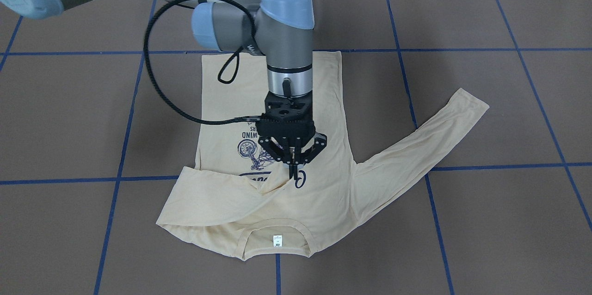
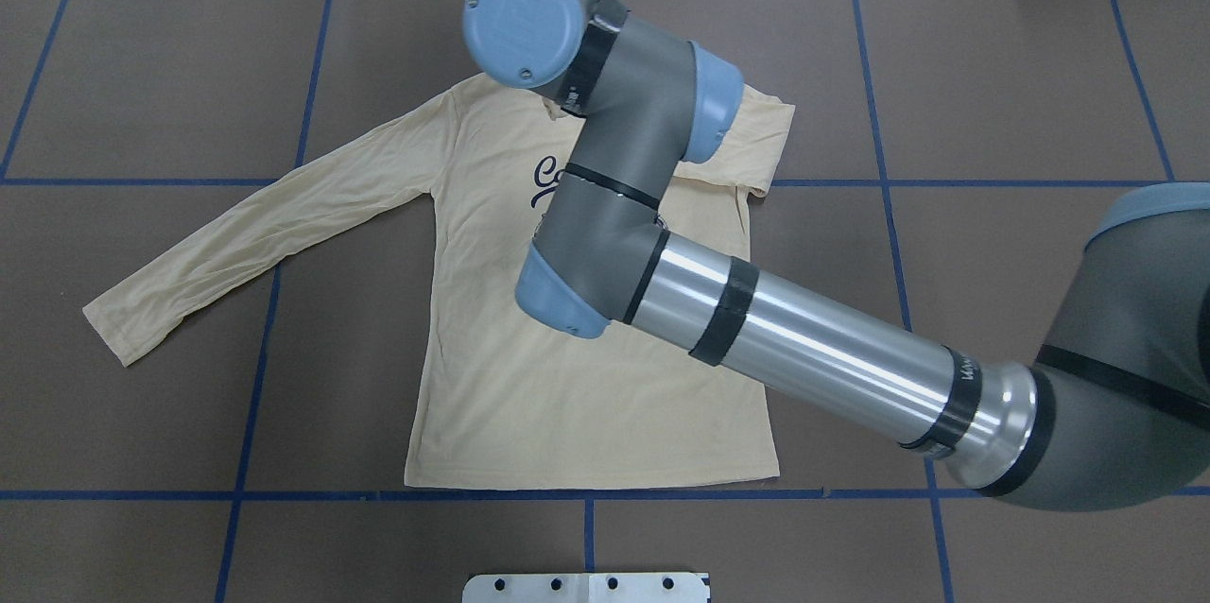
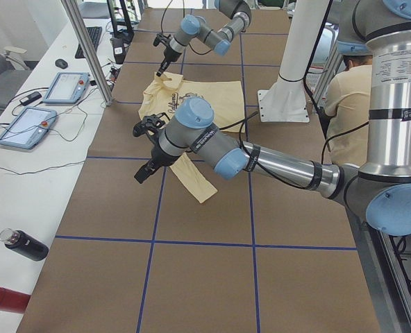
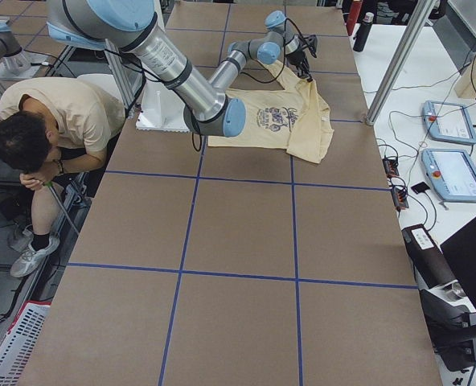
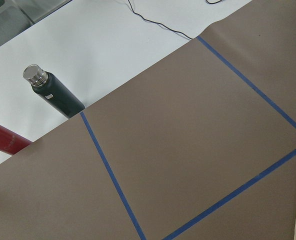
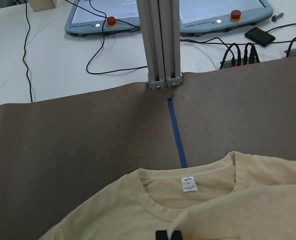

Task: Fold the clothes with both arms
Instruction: 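Carry the held sleeve across the shirt body toward the other sleeve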

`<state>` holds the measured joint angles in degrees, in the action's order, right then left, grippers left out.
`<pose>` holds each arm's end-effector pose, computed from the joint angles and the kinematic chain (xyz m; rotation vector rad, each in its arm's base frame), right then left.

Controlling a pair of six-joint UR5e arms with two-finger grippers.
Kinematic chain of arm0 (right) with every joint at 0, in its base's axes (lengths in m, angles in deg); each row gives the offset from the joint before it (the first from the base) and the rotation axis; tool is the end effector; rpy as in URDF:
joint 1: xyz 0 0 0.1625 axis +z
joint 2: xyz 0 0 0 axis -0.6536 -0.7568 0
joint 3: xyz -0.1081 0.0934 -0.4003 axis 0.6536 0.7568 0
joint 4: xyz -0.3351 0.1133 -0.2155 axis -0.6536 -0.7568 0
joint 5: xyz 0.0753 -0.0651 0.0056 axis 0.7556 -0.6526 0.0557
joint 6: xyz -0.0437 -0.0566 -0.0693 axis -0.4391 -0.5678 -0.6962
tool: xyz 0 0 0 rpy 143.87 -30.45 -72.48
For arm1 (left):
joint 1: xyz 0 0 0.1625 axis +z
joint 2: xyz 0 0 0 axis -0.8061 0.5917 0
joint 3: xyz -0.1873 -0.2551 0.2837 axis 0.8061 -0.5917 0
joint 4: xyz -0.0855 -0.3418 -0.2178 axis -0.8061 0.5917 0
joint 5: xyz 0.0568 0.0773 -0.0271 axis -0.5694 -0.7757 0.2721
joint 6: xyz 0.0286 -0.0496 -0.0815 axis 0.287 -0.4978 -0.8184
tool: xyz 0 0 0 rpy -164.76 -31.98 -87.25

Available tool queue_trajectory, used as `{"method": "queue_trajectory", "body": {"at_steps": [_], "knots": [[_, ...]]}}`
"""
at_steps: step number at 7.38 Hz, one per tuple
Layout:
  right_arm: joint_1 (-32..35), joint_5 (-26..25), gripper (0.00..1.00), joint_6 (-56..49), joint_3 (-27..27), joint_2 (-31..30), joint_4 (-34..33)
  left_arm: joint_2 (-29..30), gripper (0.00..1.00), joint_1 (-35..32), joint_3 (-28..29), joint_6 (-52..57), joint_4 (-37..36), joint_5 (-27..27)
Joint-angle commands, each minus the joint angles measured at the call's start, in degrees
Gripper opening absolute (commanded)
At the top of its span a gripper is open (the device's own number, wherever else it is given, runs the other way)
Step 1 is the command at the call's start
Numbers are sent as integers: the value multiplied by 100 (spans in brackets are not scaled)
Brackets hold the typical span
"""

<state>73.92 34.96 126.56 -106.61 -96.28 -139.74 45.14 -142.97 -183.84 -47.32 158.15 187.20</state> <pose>-0.5903 -0.5664 0.0548 0.5312 -0.7986 0.4129 -0.0644 -0.4829 0.4727 0.7378 0.6290 0.3270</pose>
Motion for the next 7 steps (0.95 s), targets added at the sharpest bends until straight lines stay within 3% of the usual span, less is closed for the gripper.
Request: {"method": "queue_trajectory", "body": {"at_steps": [1, 2, 4, 6, 7], "knots": [[-312, -183, 0, 417, 1223, 927, -10, 0, 100, -4, 12, 0, 0, 0], [-400, -235, 0, 506, 1855, 1436, -10, 0, 100, -4, 12, 0, 9, -9], [-541, -446, 0, 674, 2238, 1686, 16, 0, 100, -4, 12, 0, 9, -9], [-541, -420, 93, 1059, 2556, 1994, 25, 0, 100, -4, 3, 0, 9, 0], [-533, -359, 95, 1087, 2556, 2055, 34, 8, 100, -4, 3, 0, 9, 0]]}}
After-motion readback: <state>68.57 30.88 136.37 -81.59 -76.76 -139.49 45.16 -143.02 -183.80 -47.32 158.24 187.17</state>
